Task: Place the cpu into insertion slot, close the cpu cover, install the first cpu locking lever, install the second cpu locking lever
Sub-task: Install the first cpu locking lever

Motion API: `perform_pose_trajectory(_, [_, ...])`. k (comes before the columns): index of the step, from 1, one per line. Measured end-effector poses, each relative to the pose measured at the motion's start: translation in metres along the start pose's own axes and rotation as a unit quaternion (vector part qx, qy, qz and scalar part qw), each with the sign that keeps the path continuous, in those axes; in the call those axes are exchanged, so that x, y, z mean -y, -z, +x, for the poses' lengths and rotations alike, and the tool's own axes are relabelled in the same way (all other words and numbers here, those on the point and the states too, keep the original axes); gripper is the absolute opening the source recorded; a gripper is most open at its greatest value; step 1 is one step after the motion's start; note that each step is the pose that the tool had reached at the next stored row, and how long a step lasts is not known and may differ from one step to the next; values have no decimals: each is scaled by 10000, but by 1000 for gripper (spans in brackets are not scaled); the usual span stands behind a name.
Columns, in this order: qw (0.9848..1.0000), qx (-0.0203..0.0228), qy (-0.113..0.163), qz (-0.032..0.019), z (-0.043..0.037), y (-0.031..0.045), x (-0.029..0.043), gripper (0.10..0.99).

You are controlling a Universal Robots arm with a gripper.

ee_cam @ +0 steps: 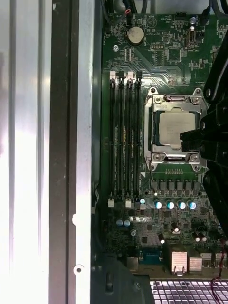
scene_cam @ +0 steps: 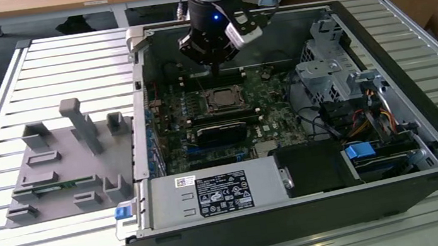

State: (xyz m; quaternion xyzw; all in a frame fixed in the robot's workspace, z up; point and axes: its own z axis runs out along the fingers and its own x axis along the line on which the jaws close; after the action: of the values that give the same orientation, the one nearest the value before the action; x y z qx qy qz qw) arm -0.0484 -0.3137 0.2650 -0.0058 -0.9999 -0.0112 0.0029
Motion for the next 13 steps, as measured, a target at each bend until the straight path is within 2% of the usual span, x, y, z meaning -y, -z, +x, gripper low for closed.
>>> perform_pose_trajectory(7, [10000,17,1,-1,33,40,0,114])
perform_pose_trajectory(13, [10000,45,2,0,193,40,2,114])
